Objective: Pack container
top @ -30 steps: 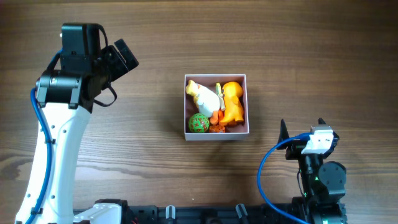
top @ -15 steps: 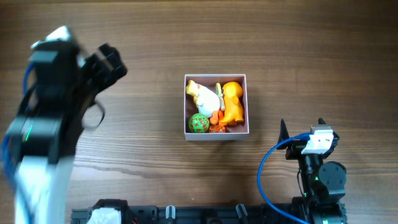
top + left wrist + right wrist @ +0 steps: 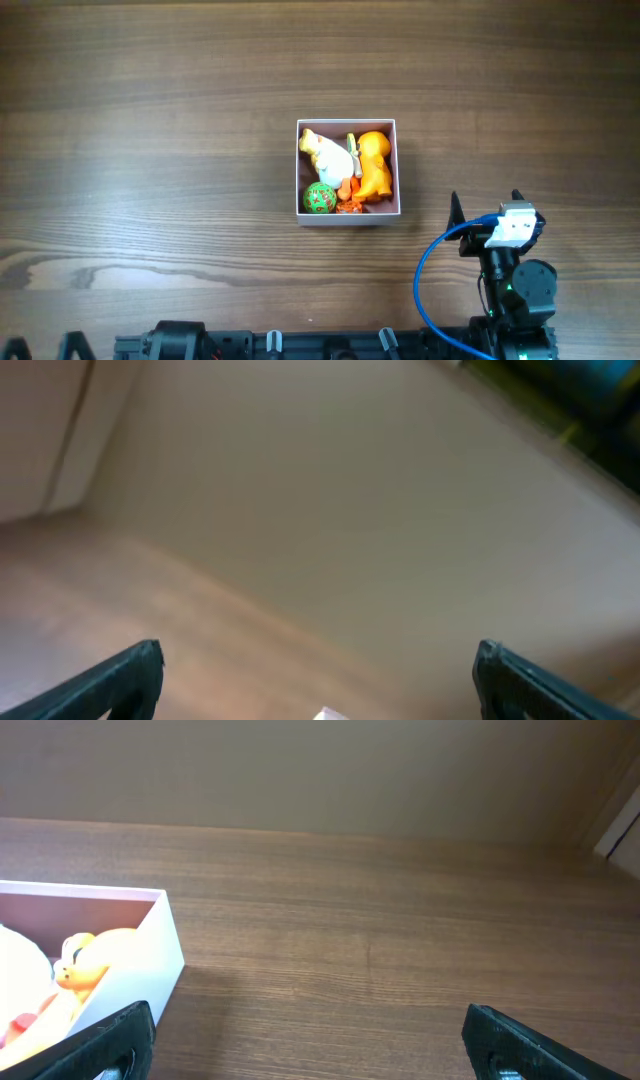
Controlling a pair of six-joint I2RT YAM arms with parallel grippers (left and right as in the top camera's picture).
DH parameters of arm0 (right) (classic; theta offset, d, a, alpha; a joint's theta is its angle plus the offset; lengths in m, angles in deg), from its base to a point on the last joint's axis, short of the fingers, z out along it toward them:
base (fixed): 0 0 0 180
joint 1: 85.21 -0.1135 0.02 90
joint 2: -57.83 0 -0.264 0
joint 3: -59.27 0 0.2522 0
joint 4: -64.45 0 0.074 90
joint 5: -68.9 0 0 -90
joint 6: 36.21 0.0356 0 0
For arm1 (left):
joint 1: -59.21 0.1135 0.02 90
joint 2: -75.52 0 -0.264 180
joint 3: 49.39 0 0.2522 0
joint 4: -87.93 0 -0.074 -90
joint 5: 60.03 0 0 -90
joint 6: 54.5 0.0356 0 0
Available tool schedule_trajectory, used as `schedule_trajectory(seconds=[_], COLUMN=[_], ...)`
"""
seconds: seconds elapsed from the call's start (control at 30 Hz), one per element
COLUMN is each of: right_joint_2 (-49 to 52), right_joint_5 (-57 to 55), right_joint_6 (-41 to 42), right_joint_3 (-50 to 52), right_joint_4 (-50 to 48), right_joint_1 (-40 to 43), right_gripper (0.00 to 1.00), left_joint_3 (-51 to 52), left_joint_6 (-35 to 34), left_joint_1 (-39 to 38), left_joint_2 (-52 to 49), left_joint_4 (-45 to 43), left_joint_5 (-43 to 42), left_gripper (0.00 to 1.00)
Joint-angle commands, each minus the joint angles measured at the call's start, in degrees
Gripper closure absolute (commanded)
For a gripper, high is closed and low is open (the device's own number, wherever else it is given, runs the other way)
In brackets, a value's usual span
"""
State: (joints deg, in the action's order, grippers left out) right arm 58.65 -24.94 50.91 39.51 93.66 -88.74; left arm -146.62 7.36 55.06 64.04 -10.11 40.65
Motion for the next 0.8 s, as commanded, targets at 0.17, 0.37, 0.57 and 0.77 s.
schedule_trajectory(seconds=[0.17,0.37,0.57,0.77], right_joint_2=[-0.61,-0.61,-0.61,-0.61], right_joint_5=[0.94,0.94,0.94,0.94], right_joint_6=[0.02,0.02,0.02,0.02], right_joint_3=[0.02,0.02,0.02,0.02], right_joint_4=[-0.13,-0.13,-0.13,-0.13], right_joint_1=[0.24,0.24,0.24,0.24], right_gripper=[0.0,0.0,0.0,0.0], left_joint_3=[15.61,35.23,49.64,64.7], left_joint_6=[0.66,0.68,0.72,0.72], left_joint_1=[1.49,2.62,5.07,5.51], left_joint_2=[7.63,11.23,11.23,11.26], left_joint_4=[2.4,-14.84,-30.67,-46.97], left_joint_5=[1.4,1.36,1.18,0.68], left_gripper=[0.0,0.0,0.0,0.0])
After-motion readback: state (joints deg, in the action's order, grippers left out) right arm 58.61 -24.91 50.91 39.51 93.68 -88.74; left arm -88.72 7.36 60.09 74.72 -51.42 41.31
